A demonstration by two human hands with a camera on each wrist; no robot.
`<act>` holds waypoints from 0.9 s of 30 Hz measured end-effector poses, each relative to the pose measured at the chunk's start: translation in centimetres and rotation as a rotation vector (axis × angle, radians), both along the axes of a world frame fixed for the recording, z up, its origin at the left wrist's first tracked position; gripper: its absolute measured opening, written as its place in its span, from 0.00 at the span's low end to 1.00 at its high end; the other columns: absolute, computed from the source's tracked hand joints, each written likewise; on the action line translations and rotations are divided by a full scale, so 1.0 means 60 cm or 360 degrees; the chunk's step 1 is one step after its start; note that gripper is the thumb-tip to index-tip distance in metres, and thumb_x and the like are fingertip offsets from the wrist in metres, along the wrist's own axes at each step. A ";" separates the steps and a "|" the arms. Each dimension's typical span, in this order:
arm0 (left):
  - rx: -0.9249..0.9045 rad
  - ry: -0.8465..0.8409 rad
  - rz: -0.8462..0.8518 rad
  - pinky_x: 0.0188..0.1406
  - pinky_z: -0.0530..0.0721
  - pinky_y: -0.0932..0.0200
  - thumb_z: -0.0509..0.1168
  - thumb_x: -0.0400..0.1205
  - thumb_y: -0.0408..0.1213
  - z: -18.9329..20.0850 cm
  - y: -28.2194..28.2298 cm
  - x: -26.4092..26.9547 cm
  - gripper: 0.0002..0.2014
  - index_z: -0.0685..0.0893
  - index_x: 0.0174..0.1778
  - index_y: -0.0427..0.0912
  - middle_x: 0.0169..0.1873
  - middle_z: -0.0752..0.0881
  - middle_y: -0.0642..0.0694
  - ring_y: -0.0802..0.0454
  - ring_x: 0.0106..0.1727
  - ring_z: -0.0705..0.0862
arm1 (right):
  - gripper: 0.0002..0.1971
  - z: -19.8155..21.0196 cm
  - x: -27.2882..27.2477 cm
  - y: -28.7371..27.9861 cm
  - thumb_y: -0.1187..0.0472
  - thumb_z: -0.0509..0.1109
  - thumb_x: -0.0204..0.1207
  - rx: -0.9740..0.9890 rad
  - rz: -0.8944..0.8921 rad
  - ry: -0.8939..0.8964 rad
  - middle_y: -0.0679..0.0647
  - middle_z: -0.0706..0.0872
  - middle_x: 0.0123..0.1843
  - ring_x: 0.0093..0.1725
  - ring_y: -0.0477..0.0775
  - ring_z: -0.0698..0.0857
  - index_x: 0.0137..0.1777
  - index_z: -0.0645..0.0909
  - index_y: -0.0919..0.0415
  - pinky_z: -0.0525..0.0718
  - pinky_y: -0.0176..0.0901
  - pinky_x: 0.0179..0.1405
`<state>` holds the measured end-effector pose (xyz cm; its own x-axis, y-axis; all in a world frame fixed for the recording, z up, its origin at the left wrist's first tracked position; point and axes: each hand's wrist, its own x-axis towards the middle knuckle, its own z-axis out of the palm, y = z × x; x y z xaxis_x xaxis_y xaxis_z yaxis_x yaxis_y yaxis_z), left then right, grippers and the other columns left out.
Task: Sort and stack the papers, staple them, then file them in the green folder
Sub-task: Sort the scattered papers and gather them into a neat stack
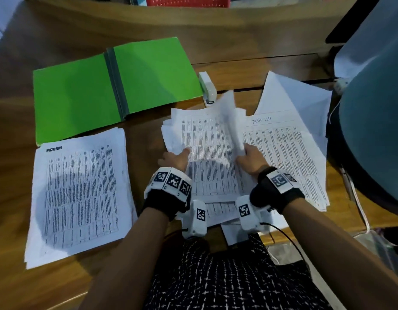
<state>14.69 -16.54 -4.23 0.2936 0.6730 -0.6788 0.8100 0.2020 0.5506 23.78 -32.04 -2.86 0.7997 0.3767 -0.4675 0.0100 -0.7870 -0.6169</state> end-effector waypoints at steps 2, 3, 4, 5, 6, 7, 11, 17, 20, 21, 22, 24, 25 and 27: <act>-0.0073 -0.0166 0.0054 0.72 0.73 0.48 0.67 0.76 0.55 -0.008 0.008 -0.001 0.37 0.71 0.72 0.31 0.71 0.75 0.37 0.36 0.71 0.75 | 0.14 0.007 -0.012 0.010 0.66 0.65 0.78 0.0171 0.0178 -0.0083 0.61 0.81 0.52 0.48 0.51 0.77 0.60 0.79 0.72 0.71 0.34 0.31; -0.0107 -0.0278 0.0097 0.68 0.76 0.51 0.68 0.76 0.53 -0.010 0.015 -0.004 0.31 0.78 0.66 0.32 0.62 0.81 0.40 0.39 0.64 0.80 | 0.06 0.013 -0.013 0.008 0.68 0.67 0.77 0.0269 0.0247 -0.0113 0.57 0.83 0.47 0.42 0.48 0.78 0.51 0.82 0.67 0.69 0.30 0.26; -0.0140 -0.0381 0.0137 0.61 0.77 0.53 0.69 0.76 0.51 -0.009 0.021 -0.007 0.21 0.83 0.54 0.37 0.50 0.84 0.44 0.43 0.54 0.83 | 0.07 0.020 -0.012 0.003 0.71 0.67 0.76 0.0375 0.0292 -0.0114 0.48 0.84 0.39 0.34 0.42 0.79 0.41 0.81 0.58 0.68 0.23 0.22; -0.0176 -0.0464 0.0174 0.57 0.77 0.54 0.69 0.77 0.49 -0.006 0.025 -0.011 0.11 0.82 0.42 0.43 0.40 0.82 0.48 0.48 0.45 0.83 | 0.13 0.024 -0.006 -0.007 0.74 0.67 0.75 0.0473 0.0301 -0.0071 0.37 0.82 0.29 0.25 0.33 0.78 0.35 0.79 0.55 0.68 0.20 0.20; -0.0230 -0.0550 0.0212 0.56 0.79 0.55 0.70 0.77 0.46 -0.004 0.028 -0.014 0.10 0.78 0.36 0.47 0.35 0.81 0.51 0.50 0.42 0.82 | 0.15 0.036 -0.004 -0.016 0.75 0.66 0.75 0.0580 0.0277 0.0015 0.34 0.78 0.20 0.19 0.32 0.76 0.32 0.78 0.55 0.68 0.18 0.19; -0.0313 -0.0639 0.0238 0.58 0.80 0.53 0.70 0.78 0.43 -0.004 0.031 -0.018 0.10 0.76 0.35 0.49 0.33 0.82 0.52 0.49 0.44 0.82 | 0.14 0.046 0.002 -0.028 0.75 0.67 0.75 0.0663 0.0220 0.0070 0.36 0.76 0.14 0.16 0.32 0.73 0.31 0.78 0.58 0.67 0.18 0.18; -0.0344 -0.0859 -0.0001 0.57 0.77 0.51 0.64 0.81 0.27 0.009 0.020 -0.019 0.04 0.83 0.47 0.36 0.31 0.92 0.53 0.49 0.42 0.83 | 0.10 0.051 0.043 -0.068 0.68 0.72 0.73 0.0772 -0.0171 0.0046 0.44 0.83 0.30 0.29 0.40 0.79 0.36 0.78 0.53 0.79 0.29 0.28; 0.0012 -0.0514 -0.0166 0.49 0.76 0.54 0.66 0.80 0.41 0.005 0.033 -0.007 0.23 0.77 0.64 0.26 0.51 0.85 0.34 0.43 0.48 0.81 | 0.45 0.008 0.110 -0.152 0.44 0.75 0.67 -0.0508 -0.0776 -0.0228 0.68 0.62 0.79 0.78 0.68 0.60 0.77 0.61 0.66 0.62 0.69 0.74; -0.0035 -0.0445 -0.0114 0.66 0.78 0.43 0.65 0.81 0.35 -0.008 0.027 -0.009 0.21 0.75 0.66 0.25 0.64 0.81 0.27 0.35 0.63 0.81 | 0.46 -0.002 0.105 -0.170 0.42 0.71 0.70 -0.0531 -0.0692 -0.0122 0.70 0.63 0.79 0.78 0.70 0.63 0.78 0.57 0.71 0.64 0.62 0.75; -0.0071 -0.0436 -0.0089 0.70 0.77 0.41 0.65 0.80 0.33 -0.015 0.024 -0.009 0.20 0.76 0.66 0.24 0.64 0.80 0.26 0.36 0.61 0.81 | 0.42 -0.006 0.101 -0.167 0.42 0.69 0.71 -0.0437 -0.0634 -0.0093 0.70 0.69 0.77 0.75 0.69 0.69 0.75 0.63 0.71 0.68 0.60 0.73; -0.0122 -0.0423 -0.0077 0.71 0.77 0.40 0.65 0.80 0.31 -0.025 0.022 -0.011 0.19 0.76 0.65 0.25 0.62 0.81 0.26 0.39 0.57 0.81 | 0.36 -0.007 0.095 -0.158 0.42 0.66 0.74 -0.0334 -0.0564 -0.0080 0.69 0.73 0.74 0.72 0.69 0.73 0.72 0.69 0.71 0.71 0.57 0.69; -0.0165 -0.0423 -0.0069 0.70 0.77 0.42 0.66 0.80 0.30 -0.037 0.013 -0.015 0.11 0.81 0.56 0.28 0.53 0.82 0.30 0.44 0.52 0.78 | 0.31 -0.007 0.075 -0.130 0.42 0.57 0.80 -0.0151 -0.0428 -0.0090 0.70 0.78 0.68 0.66 0.68 0.77 0.65 0.75 0.72 0.72 0.51 0.60; -0.0184 -0.0447 -0.0079 0.67 0.77 0.44 0.65 0.80 0.29 -0.040 0.007 -0.015 0.02 0.81 0.46 0.34 0.50 0.80 0.33 0.44 0.52 0.77 | 0.31 -0.005 0.062 -0.114 0.42 0.53 0.81 -0.0072 -0.0397 -0.0078 0.70 0.79 0.66 0.64 0.67 0.78 0.62 0.76 0.72 0.71 0.49 0.55; -0.0203 -0.0482 -0.0064 0.63 0.77 0.46 0.64 0.80 0.28 -0.046 0.001 -0.013 0.11 0.76 0.33 0.43 0.48 0.78 0.36 0.44 0.52 0.77 | 0.30 -0.002 0.033 -0.085 0.41 0.49 0.82 0.0033 -0.0312 -0.0045 0.68 0.79 0.59 0.57 0.62 0.79 0.60 0.74 0.70 0.69 0.46 0.52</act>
